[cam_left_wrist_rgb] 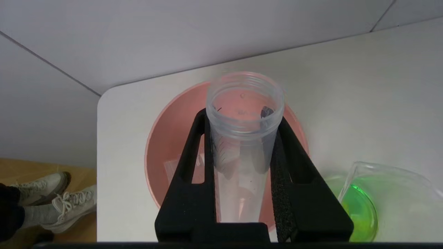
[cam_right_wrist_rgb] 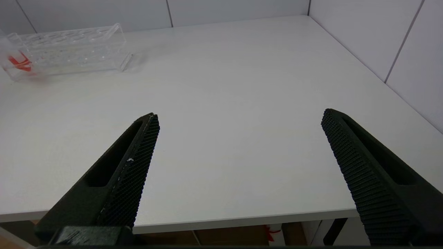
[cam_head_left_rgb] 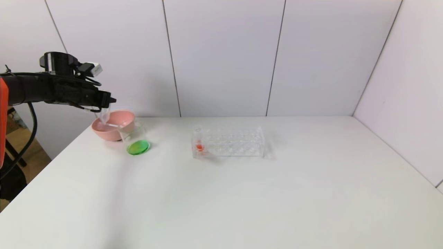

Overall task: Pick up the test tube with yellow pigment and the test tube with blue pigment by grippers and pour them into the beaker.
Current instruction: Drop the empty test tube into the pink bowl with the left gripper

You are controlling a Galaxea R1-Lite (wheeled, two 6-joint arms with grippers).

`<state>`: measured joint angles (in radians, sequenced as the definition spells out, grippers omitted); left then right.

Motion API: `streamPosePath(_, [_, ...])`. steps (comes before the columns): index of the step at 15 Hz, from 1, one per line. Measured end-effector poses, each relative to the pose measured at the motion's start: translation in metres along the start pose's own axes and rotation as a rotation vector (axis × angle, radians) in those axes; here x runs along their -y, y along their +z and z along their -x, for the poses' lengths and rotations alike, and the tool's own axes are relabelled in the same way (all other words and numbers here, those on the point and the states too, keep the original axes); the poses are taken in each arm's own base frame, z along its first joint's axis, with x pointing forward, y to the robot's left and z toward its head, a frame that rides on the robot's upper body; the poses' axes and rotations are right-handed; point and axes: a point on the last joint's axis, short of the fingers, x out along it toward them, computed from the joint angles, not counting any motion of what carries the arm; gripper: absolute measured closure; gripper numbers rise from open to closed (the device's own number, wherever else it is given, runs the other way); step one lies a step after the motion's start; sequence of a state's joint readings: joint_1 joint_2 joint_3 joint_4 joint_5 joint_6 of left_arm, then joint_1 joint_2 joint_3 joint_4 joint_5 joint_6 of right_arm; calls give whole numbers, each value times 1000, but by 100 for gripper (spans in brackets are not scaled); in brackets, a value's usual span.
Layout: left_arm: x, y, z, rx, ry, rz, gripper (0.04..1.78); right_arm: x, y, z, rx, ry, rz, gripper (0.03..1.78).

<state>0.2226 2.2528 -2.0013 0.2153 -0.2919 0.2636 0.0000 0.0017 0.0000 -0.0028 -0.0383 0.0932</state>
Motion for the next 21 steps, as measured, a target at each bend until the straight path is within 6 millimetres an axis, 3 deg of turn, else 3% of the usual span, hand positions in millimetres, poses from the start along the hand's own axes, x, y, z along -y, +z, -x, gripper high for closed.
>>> streamPosePath(6, [-4,2,-17,126,26,35,136,0,0,0,0,0,0,10])
streamPosePath(18, [-1,-9,-38,141,12,95,136,0,0,0,0,0,0,10])
streamPosePath(21, [-1,-10,-39,139,12,97,125,0,0,0,0,0,0,10])
